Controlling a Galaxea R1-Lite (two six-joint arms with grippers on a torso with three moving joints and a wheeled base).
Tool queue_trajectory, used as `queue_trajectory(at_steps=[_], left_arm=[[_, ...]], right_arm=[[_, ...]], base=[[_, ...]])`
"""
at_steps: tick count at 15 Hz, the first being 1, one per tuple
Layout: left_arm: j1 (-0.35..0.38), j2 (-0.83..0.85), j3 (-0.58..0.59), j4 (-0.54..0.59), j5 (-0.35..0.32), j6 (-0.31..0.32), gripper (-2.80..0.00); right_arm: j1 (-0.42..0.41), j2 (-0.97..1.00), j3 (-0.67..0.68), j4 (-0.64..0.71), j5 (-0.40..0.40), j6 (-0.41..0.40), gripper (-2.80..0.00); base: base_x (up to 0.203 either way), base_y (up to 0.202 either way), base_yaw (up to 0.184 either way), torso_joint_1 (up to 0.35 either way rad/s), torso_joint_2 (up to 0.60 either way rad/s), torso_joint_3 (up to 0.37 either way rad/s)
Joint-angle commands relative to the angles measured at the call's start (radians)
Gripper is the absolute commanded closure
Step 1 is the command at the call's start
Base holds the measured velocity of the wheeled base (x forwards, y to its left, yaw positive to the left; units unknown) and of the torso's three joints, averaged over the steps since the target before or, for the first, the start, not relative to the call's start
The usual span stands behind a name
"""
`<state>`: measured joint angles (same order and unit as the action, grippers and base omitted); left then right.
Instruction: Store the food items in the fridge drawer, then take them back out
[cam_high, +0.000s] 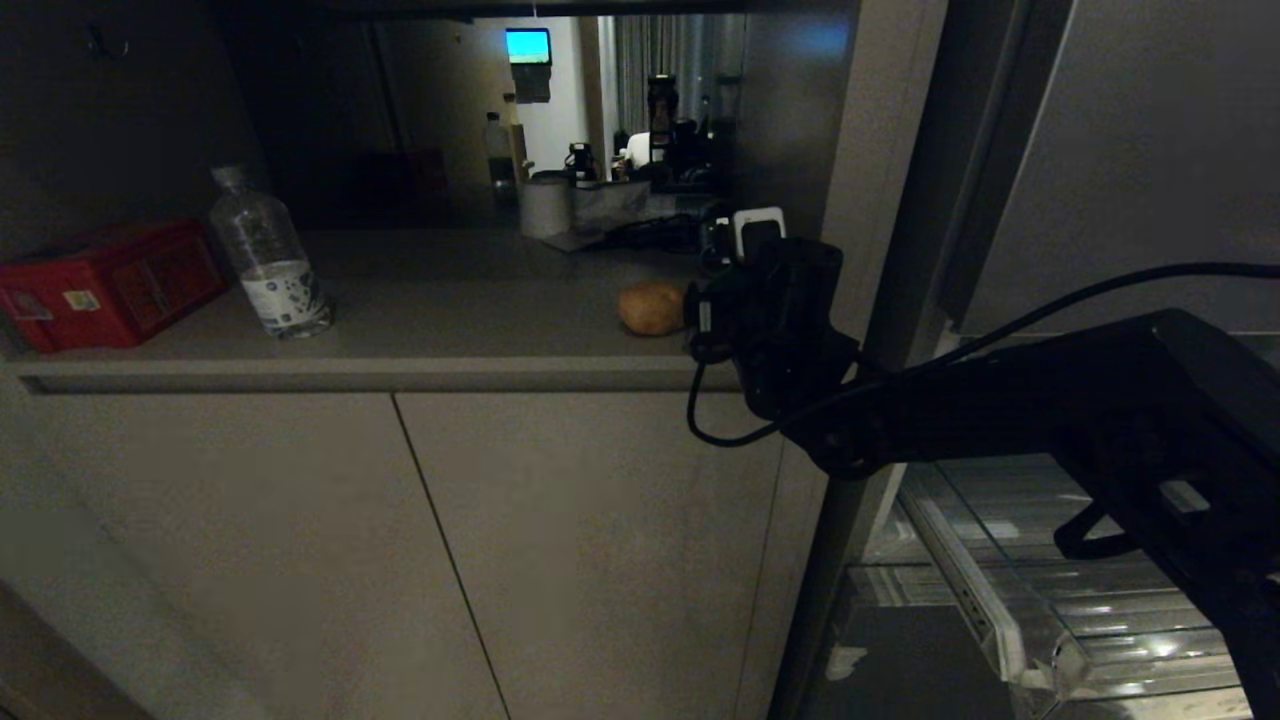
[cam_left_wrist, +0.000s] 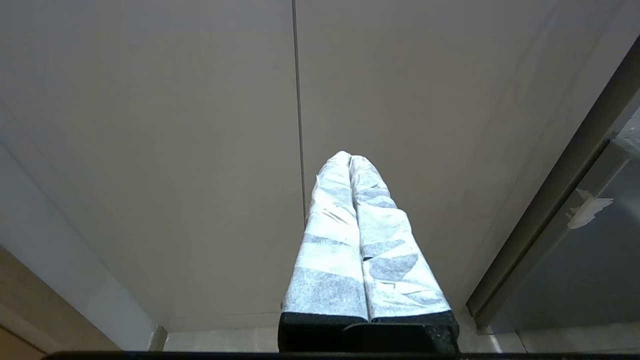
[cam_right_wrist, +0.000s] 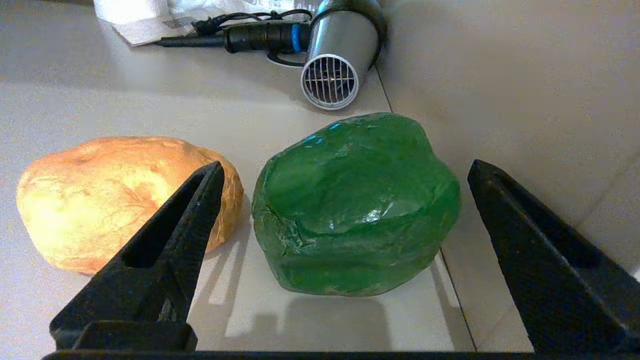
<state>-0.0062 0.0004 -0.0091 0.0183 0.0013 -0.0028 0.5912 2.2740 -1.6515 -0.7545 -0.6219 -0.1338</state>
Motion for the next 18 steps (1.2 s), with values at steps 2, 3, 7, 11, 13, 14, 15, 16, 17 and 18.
queue_trajectory(at_steps=[2,3,7,11,13,14,15,16,17,18], left_arm=[[0.000,0.000,0.000,0.000,0.000,0.000,0.00],[0.000,0.001,0.000,0.000,0.000,0.000,0.00],[0.000,0.000,0.000,-0.001,0.000,0.000,0.00],[0.000,0.000,0.000,-0.001,0.000,0.000,0.00],[0.000,0.000,0.000,-0.001,0.000,-0.002,0.00],[0.000,0.000,0.000,-0.001,0.000,-0.002,0.00],[0.000,0.000,0.000,-0.001,0.000,-0.002,0.00],[0.000,0.000,0.000,0.000,0.000,-0.002,0.00],[0.000,0.000,0.000,-0.001,0.000,-0.002,0.00],[0.000,0.000,0.000,0.000,0.000,0.000,0.00]], right_arm=[[-0.010,0.001,0.004,-0.005,-0.004,0.000,-2.80],[-0.011,0.002,0.007,-0.005,-0.004,0.000,-2.80],[-0.010,0.012,0.008,-0.005,-0.005,0.002,-2.80],[-0.010,0.012,0.015,-0.005,-0.007,0.003,-2.80],[-0.008,0.011,0.013,-0.005,-0.007,0.003,-2.80],[-0.008,0.012,0.013,-0.005,-0.007,0.003,-2.80],[-0.007,0.012,0.015,-0.005,-0.007,0.003,-2.80],[-0.004,0.012,0.017,-0.005,-0.007,0.003,-2.80],[-0.002,0.012,0.021,-0.005,-0.008,0.005,-2.80],[-0.001,0.012,0.023,-0.005,-0.009,0.005,-2.80]], base=[[0.000,0.000,0.000,0.000,0.00,0.000],[0.000,0.000,0.000,0.000,0.00,0.000],[0.000,0.000,0.000,0.000,0.00,0.000],[0.000,0.000,0.000,0.000,0.00,0.000],[0.000,0.000,0.000,0.000,0.00,0.000],[0.000,0.000,0.000,0.000,0.00,0.000],[0.000,0.000,0.000,0.000,0.00,0.000],[0.000,0.000,0.000,0.000,0.00,0.000],[0.000,0.000,0.000,0.000,0.00,0.000],[0.000,0.000,0.000,0.000,0.00,0.000]])
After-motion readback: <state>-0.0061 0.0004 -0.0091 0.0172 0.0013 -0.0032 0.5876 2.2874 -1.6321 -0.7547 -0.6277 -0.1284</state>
